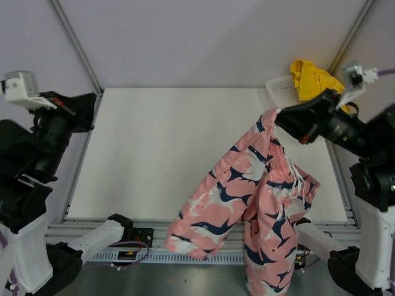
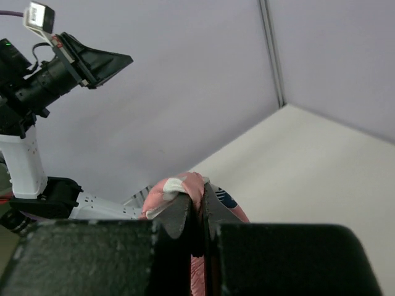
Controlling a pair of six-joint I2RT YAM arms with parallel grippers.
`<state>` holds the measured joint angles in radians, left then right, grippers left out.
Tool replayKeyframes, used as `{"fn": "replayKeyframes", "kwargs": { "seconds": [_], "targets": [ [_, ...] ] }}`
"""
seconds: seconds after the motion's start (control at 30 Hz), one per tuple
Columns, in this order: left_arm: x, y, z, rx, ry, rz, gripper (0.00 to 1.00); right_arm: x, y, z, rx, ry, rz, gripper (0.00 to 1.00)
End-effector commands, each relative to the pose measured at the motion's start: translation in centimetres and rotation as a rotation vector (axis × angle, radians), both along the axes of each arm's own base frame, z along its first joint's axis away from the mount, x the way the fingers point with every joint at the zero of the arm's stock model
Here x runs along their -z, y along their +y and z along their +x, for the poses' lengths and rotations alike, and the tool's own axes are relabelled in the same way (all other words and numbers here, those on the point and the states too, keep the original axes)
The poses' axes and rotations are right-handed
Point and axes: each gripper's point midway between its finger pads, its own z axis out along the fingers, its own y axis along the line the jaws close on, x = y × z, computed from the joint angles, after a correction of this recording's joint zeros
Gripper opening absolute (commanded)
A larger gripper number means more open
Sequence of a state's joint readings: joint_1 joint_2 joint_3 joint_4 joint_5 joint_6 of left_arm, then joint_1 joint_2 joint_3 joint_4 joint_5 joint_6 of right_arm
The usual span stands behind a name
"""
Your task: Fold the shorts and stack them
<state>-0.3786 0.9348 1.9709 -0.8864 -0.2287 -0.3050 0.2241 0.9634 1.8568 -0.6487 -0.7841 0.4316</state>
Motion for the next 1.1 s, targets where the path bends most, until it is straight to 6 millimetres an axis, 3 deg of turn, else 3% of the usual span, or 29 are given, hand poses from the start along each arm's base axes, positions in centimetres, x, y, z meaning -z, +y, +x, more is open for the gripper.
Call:
{"fn": "replayKeyframes", "kwargs": {
  "seconds": [0.0, 0.03, 0.13, 0.17, 0.23, 0.27, 0.3, 0.33, 0.37, 0.4, 0.43, 0.47, 0.5, 0.53, 0.63, 0.7, 0.77, 0.8, 0.97, 1.0, 1.07],
  "targets": [
    [1.5, -1.6, 1.9, 0.047, 0.049, 0.032, 0.0, 0.7, 1.0, 2.7, -0.034, 0.065, 0.011, 0.0],
    [1.7, -2.0, 1.9, 0.068, 0.051, 0.033, 0.0, 0.8, 1.0, 2.8, -0.031, 0.065, 0.004, 0.0],
    [5.1, -4.7, 2.8, 0.19, 0.096, 0.034, 0.0, 2.3, 1.0, 4.3, -0.002, 0.116, -0.029, 0.0],
    [10.1, -6.1, 4.6, 0.223, 0.205, 0.056, 0.0, 2.9, 1.1, 4.8, 0.004, 0.129, -0.04, 0.0],
    [10.7, -8.6, 3.7, 0.374, 0.15, 0.041, 0.06, 4.8, 1.1, 6.3, 0.021, 0.169, -0.074, 0.0],
    [11.6, -9.3, 3.6, 0.413, 0.146, 0.034, 0.13, 5.4, 1.1, 6.8, 0.029, 0.177, -0.085, 0.0],
    [17.0, -10.8, 3.6, 0.493, 0.232, 0.041, 0.23, 5.8, 1.1, 7.3, 0.042, 0.182, -0.09, 0.0],
    [15.9, -11.3, 3.7, 0.521, 0.137, 0.023, 0.27, 6.5, 1.1, 7.7, 0.043, 0.193, -0.099, 0.0],
    [16.1, -11.6, 3.5, 0.539, 0.105, 0.012, 0.36, 6.8, 1.1, 8.0, 0.047, 0.196, -0.108, 0.0],
    [20.9, -12.2, 4.2, 0.558, 0.174, 0.007, 0.52, 7.1, 1.3, 8.2, 0.04, 0.198, -0.111, 0.0],
    [19.1, -12.5, 3.3, 0.595, 0.061, -0.002, 0.56, 7.2, 1.3, 8.4, 0.037, 0.197, -0.113, 0.0],
    [21.0, -12.8, 3.4, 0.61, 0.077, 0.001, 0.6, 7.6, 1.5, 8.7, 0.032, 0.208, -0.117, 0.0],
    [21.0, -13.0, 3.2, 0.626, 0.05, 0.009, 0.65, 7.5, 1.7, 8.7, 0.024, 0.201, -0.114, 0.0],
    [22.7, -13.3, 3.2, 0.645, 0.067, 0.019, 0.66, 7.5, 1.9, 8.7, 0.016, 0.202, -0.113, 0.0],
    [22.4, -14.1, 3.0, 0.688, 0.007, 0.03, 0.71, 7.7, 2.6, 8.6, -0.015, 0.195, -0.128, 0.0],
    [23.0, -15.2, 2.5, 0.765, -0.026, 0.003, 0.77, 7.8, 2.9, 8.1, -0.046, 0.183, -0.149, 0.0],
    [25.1, -15.7, 2.3, 0.801, -0.014, -0.011, 0.81, 8.1, 2.9, 7.6, -0.057, 0.189, -0.169, 0.0],
    [24.5, -15.9, 2.0, 0.821, -0.074, -0.006, 0.82, 8.1, 2.8, 7.3, -0.056, 0.178, -0.175, 0.0],
    [29.4, -17.6, 0.8, 0.878, -0.112, 0.015, 0.83, 9.1, 2.7, 7.0, -0.063, 0.179, -0.215, 0.0],
    [32.4, -18.5, 0.6, 0.87, -0.065, 0.037, 0.83, 9.3, 2.7, 6.8, -0.073, 0.181, -0.22, 0.0],
    [34.5, -18.6, 1.4, 0.813, -0.034, 0.096, 0.84, 9.5, 2.8, 6.6, -0.084, 0.178, -0.229, 0.0]
  ]
}}
